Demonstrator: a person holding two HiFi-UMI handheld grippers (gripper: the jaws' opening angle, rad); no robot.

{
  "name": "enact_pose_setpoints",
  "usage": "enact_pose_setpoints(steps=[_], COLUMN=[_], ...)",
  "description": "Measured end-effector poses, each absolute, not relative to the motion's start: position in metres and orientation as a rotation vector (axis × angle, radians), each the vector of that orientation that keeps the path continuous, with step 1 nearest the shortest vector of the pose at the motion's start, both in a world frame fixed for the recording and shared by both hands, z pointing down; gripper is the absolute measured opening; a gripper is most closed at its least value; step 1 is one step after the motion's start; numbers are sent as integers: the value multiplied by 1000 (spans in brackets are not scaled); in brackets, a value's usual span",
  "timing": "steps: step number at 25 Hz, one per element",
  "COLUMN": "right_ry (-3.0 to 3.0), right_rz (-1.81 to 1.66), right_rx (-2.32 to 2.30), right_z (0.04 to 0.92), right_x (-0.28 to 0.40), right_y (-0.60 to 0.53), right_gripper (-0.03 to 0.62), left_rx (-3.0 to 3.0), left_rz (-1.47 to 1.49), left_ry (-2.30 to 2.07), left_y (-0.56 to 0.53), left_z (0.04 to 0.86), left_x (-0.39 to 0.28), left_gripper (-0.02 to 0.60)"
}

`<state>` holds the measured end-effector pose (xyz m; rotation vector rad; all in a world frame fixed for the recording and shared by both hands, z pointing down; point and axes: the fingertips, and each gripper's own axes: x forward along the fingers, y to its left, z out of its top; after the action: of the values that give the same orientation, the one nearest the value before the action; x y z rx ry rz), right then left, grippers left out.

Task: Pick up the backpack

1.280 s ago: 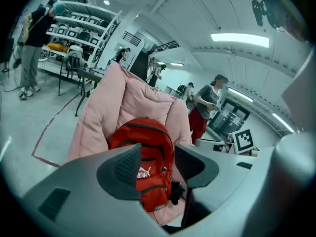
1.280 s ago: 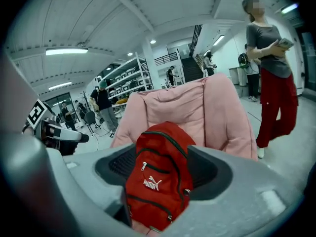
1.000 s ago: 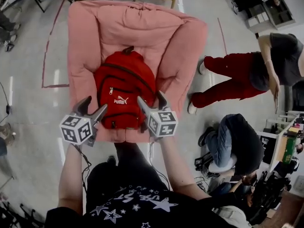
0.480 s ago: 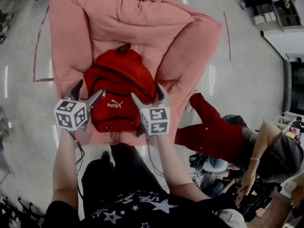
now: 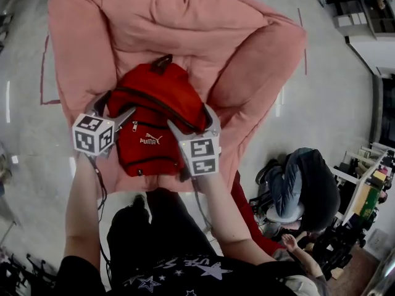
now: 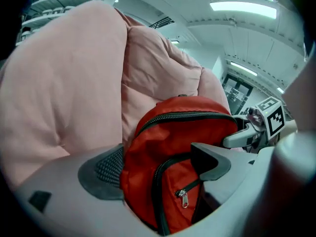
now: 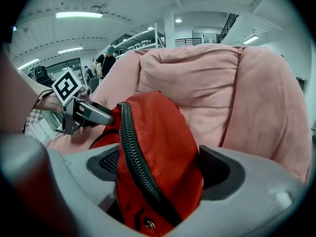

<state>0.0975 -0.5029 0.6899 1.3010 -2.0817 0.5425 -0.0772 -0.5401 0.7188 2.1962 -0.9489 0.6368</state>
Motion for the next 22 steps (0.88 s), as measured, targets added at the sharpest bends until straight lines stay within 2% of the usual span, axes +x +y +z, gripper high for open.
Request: enact_pose_setpoints(steps=[4,9,10,11,12,13,17,19,22], right_ry=[-2060,-2058,-2050,-2036,-2022,-2014,-2055,-2081,-2102], right_rz=[536,556,562,569,577,590,636,629,643], right_rx=[1276,1260,1258,1268,1284,1296,1274,1264,1291], right_z=[697,705,707,708,708,708,709,707,704], right_x=[98,101,101,104,107,109,105,100,99], right_y=[-507,-513,-514,-515,-515,-516,-513,-511,-507], right_gripper=[462,460,457,399,259,161,60,17,14], left_rx=[2164,2149,2137,2122,2108,2097,2110,2137,2164], left_rz=[647,793,788,769,744,717,626,601,542], left_ry=[-931,-839,-804,-778,-763,-757,-767,-789,-813], left_y=[-552,-550,-548,-547,-546,-546,-542,-540,-533], left_z=[730,756,758,759,759,758,746,740,728], left_x=[-72,-54,-48,-44,-42,-42,-44,-47,-51], left_gripper=[405,396,330,248,208,159,61,51,46])
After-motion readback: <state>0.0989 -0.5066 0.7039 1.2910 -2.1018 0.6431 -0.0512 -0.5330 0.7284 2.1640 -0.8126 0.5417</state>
